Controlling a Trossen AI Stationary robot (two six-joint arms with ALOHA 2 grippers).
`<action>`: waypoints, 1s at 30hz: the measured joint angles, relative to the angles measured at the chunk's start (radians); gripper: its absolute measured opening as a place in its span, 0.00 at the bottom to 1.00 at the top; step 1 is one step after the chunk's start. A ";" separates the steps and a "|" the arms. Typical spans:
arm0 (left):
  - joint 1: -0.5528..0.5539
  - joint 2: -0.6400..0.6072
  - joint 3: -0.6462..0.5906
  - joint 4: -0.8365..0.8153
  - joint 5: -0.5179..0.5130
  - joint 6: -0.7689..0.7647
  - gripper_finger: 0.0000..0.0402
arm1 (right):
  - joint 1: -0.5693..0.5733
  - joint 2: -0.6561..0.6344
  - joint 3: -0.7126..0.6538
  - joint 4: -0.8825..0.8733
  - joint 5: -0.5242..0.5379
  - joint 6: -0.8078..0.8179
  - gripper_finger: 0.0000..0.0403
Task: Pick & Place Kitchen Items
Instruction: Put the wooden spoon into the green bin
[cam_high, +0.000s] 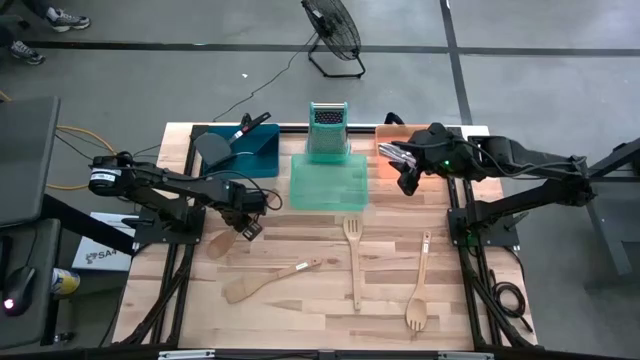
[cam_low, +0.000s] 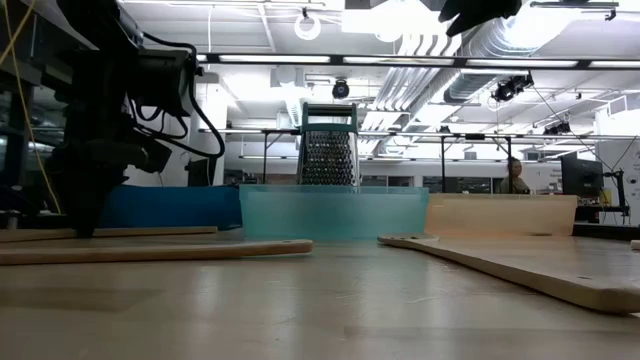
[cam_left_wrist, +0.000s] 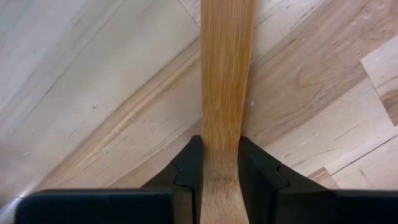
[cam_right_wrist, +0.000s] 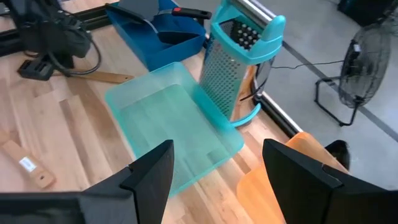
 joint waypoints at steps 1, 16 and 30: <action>0.000 0.000 0.000 0.000 0.004 0.000 0.17 | 0.000 0.000 0.000 0.000 -0.007 0.000 0.59; -0.001 0.006 0.120 -0.091 0.055 0.071 0.17 | 0.000 -0.036 0.000 -0.020 -0.076 0.000 0.59; -0.001 0.003 0.388 -0.274 0.027 0.173 0.17 | 0.000 -0.102 0.000 -0.031 -0.071 0.022 0.59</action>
